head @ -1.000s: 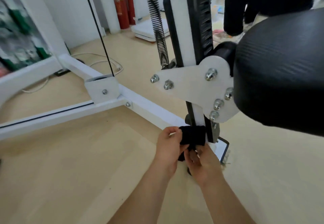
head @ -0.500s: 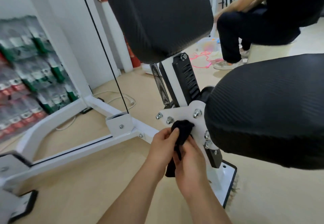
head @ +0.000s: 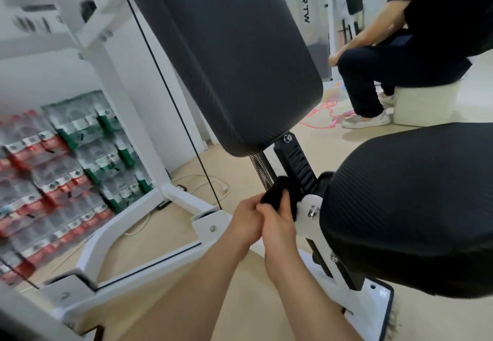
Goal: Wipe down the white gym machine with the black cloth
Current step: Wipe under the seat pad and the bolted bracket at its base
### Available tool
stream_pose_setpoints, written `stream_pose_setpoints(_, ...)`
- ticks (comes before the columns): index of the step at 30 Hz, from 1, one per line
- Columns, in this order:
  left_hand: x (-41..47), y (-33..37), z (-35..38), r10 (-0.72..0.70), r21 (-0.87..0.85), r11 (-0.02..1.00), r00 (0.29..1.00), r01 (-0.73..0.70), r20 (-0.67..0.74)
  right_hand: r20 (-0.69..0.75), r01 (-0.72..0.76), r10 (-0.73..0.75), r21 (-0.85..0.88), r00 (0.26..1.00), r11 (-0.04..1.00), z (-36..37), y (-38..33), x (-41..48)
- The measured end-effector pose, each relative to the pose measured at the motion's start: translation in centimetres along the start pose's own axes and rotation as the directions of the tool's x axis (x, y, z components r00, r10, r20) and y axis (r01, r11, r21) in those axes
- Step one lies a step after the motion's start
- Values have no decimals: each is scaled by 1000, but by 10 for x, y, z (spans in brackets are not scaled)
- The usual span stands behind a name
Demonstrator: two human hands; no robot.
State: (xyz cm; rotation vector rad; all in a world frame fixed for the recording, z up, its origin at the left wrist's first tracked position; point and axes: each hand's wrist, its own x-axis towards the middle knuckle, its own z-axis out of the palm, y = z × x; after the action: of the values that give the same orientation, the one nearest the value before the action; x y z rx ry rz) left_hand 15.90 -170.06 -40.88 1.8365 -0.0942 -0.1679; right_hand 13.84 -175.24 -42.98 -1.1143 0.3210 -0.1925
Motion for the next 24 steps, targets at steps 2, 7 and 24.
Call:
stream_pose_setpoints(2,-11,-13,-4,-63,5,998,998,63,27,32,-64,65,-46,997,997,-11,1,-6)
stream_pose_setpoints(7,-22,2,-27,-91,-62,993,993,96,76,113,-25,46,-179,992,984,0,-26,-12)
stream_pose_setpoints(24,43,-39,-36,346,-34,938,926,-345,151,-181,318,-361,-230,915,920,41,31,13)
